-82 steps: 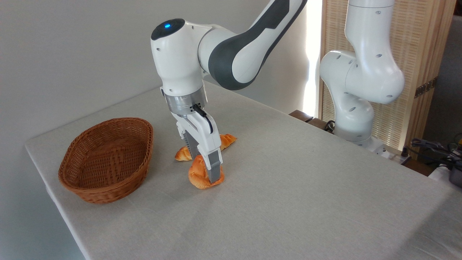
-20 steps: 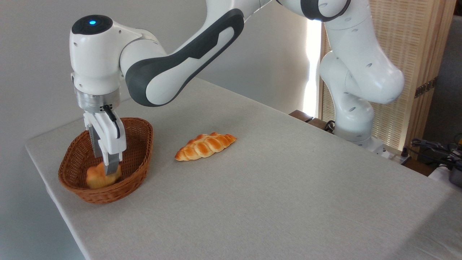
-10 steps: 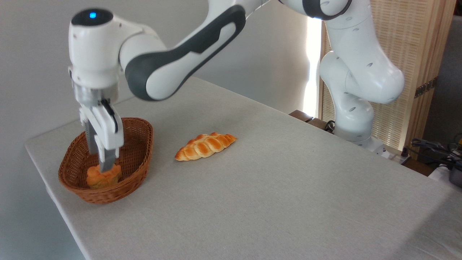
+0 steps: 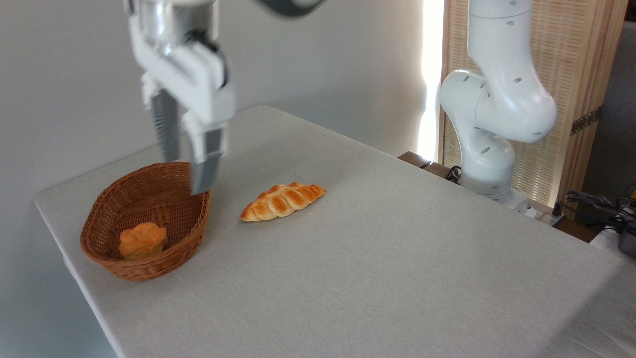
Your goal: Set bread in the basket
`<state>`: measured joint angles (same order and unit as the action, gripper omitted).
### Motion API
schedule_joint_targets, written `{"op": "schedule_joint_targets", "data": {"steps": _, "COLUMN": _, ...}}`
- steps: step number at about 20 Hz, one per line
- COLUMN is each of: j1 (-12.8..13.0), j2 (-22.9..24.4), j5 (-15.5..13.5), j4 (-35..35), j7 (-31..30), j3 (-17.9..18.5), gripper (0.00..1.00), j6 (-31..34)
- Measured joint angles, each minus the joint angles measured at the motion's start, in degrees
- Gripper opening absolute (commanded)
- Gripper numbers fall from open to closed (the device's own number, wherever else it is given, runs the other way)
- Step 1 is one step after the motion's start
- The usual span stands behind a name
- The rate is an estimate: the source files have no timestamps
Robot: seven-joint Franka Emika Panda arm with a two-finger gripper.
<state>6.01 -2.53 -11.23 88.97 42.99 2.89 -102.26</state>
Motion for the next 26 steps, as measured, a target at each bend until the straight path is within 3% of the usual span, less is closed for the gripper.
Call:
{"op": "schedule_joint_targets", "data": {"steps": 3, "j1": 0.4, "j2": 1.8, "j5": 1.6, "j4": 0.3, "j7": 0.8, "j3": 2.4, "gripper": 1.00, "j6": 4.0}}
{"op": "schedule_joint_targets", "data": {"steps": 10, "j1": 1.3, "j2": 1.2, "j5": 2.5, "j4": 0.5, "j7": 0.7, "j3": 2.4, "gripper": 1.00, "j6": 4.5}}
{"op": "schedule_joint_targets", "data": {"steps": 19, "j1": 1.3, "j2": 1.1, "j5": 4.3, "j4": 0.5, "j7": 0.7, "j3": 0.5, "gripper": 1.00, "j6": 9.3}}
{"op": "schedule_joint_targets", "data": {"steps": 26, "j1": 1.1, "j2": 1.1, "j5": 9.0, "j4": 0.5, "j7": -0.2, "j3": -1.8, "gripper": 1.00, "j6": 11.0}}
